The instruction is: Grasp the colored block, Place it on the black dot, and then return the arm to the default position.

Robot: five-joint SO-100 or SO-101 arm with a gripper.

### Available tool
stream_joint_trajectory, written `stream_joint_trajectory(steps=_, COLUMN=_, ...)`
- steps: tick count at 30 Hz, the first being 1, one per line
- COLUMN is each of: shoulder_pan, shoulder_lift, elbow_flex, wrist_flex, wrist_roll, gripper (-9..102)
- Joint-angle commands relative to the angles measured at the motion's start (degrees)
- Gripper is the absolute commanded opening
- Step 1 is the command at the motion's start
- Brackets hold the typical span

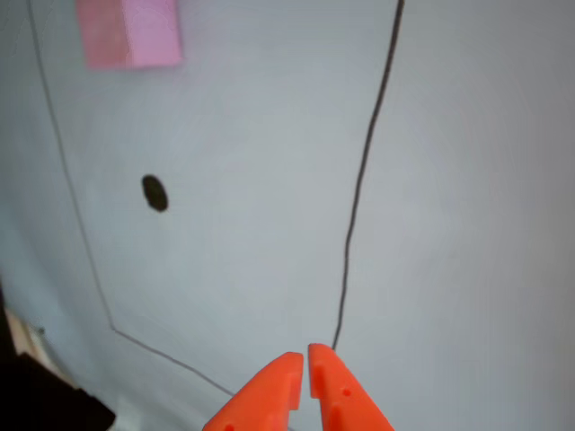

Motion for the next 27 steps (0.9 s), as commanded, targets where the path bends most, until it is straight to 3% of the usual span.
stream_joint_trajectory(steps=1, shoulder_pan=1.23, shoulder_lift=-8.88, elbow_flex=-13.27, wrist_flex=3.60, wrist_roll=0.26, gripper=0)
stream_joint_trajectory(steps=12, shoulder_pan=8.35, shoulder_lift=-43.59, elbow_flex=-43.68, wrist_flex=10.02, wrist_roll=-2.02, gripper=0)
stream_joint_trajectory(steps=19, shoulder_pan=13.45, shoulder_lift=-59.85, elbow_flex=-62.58, wrist_flex=13.89, wrist_roll=1.85, gripper=0)
stream_joint_trajectory(steps=27, shoulder_pan=14.77, shoulder_lift=-75.06, elbow_flex=-74.44, wrist_flex=16.00, wrist_roll=2.55, gripper=0)
